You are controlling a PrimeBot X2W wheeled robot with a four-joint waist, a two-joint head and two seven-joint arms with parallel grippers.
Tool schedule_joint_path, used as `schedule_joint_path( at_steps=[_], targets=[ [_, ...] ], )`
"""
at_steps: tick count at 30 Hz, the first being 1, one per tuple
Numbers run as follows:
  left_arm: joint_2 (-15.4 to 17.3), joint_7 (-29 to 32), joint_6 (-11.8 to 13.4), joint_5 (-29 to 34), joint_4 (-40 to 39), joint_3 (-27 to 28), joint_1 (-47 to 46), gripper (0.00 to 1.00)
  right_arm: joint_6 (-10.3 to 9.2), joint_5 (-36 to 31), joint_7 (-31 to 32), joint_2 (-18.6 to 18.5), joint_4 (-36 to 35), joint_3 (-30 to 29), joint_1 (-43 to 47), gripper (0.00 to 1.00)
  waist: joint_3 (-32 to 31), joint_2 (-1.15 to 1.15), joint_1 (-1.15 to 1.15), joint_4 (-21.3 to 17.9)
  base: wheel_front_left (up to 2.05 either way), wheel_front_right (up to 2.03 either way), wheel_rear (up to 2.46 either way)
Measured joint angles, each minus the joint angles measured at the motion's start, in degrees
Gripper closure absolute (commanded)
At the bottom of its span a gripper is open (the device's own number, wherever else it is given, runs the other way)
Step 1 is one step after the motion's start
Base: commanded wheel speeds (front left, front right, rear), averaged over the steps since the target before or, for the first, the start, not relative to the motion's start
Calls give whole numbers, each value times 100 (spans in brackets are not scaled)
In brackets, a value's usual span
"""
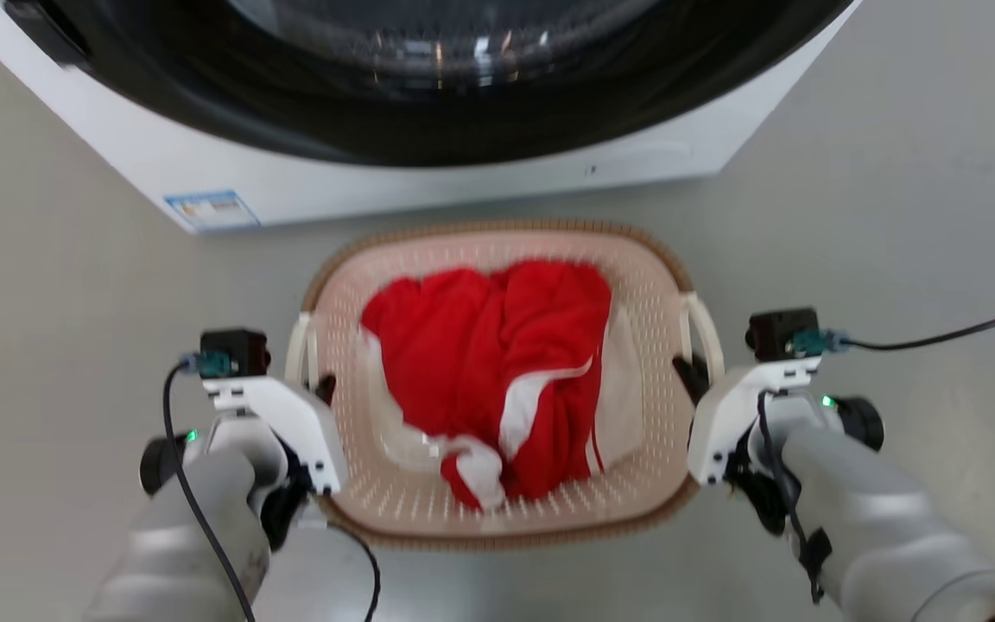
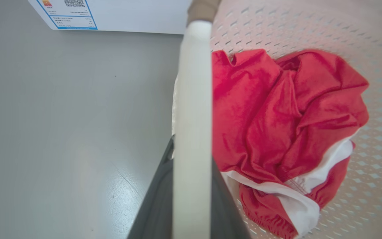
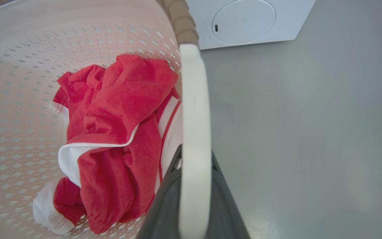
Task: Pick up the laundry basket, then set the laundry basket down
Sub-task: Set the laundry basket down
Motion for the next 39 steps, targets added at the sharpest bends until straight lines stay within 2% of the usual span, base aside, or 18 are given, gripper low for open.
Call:
schedule_joint_path(
  at_steps=[10,21,30,39],
  targets=[
    [-8,-298,-2,0,56,-2,-420,100,0,90,-398,-4,34,70,-348,100,936,0,0,69,0,0,0],
    [22,-600,-8,1,93,70,-632,100,0,79,-710,93,65,-105,-544,100,1621,0,0,36,0,0,0],
    [59,-653,2,309,-79,414,-1118,100,1,-823,-748,-76,-255,-1146,-860,100,2197,0,0,12,0,0,0],
    [-20,-668,27,620,-63,684,-1088,100,1,-1490,-749,8,-223,-1800,-685,100,2256,0,0,44,0,0,0]
  ],
)
